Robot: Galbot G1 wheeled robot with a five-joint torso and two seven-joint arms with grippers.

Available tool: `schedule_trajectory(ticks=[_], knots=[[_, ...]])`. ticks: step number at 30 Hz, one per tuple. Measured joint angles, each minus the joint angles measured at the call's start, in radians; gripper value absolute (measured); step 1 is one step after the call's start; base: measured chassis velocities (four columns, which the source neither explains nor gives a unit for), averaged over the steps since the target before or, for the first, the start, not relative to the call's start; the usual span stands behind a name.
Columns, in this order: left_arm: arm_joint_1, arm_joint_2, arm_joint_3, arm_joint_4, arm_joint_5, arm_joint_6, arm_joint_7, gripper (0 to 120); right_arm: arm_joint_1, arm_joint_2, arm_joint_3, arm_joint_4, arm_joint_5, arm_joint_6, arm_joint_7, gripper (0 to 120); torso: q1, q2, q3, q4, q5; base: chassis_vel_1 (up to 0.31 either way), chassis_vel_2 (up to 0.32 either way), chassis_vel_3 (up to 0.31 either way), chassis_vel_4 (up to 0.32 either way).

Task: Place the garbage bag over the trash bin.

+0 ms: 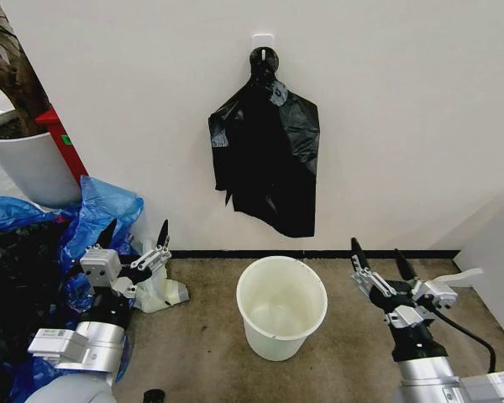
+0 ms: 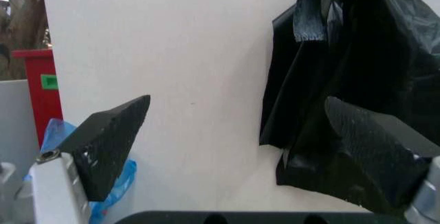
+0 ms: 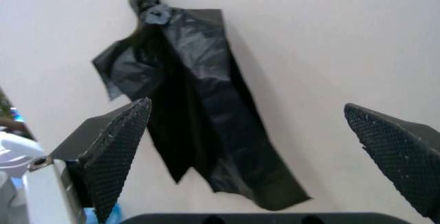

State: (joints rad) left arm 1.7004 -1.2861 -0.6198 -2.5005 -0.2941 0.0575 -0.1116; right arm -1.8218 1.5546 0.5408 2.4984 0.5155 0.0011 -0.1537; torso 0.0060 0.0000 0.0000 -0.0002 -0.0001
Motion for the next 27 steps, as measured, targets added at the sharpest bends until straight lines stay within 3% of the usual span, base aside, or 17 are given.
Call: schedule_trajectory(ticks=[16,21,23,27], knots=[[0.001,-0.011,-0.006,0.0,0.007,0.009,0.001,100,0.054,-0.013,-0.045,-0.025,-0.05,-0.001,0.052,100,0.0,0.0,0.0,-0.0001,0.0,0.0,0.0,0.0,0.0],[0.002,-0.015,-0.009,0.001,0.033,0.001,0.007,100,0.051,-0.018,-0.003,-0.086,-0.265,0.089,-0.009,100,0.0,0.0,0.0,-0.0001,0.0002,0.0,0.0,0.0,0.0],[0.003,-0.016,-0.009,0.001,0.034,-0.001,0.008,100,0.047,-0.02,-0.008,-0.092,-0.264,0.102,-0.016,100,0.0,0.0,0.0,-0.0002,0.0003,0.0,0.0,0.0,0.0],[0.002,-0.017,-0.008,0.001,0.032,-0.002,0.008,100,0.068,-0.019,-0.056,-0.054,-0.085,0.043,-0.005,100,0.0,0.0,0.0,-0.0003,0.0,0.0,0.0,0.0,0.0]])
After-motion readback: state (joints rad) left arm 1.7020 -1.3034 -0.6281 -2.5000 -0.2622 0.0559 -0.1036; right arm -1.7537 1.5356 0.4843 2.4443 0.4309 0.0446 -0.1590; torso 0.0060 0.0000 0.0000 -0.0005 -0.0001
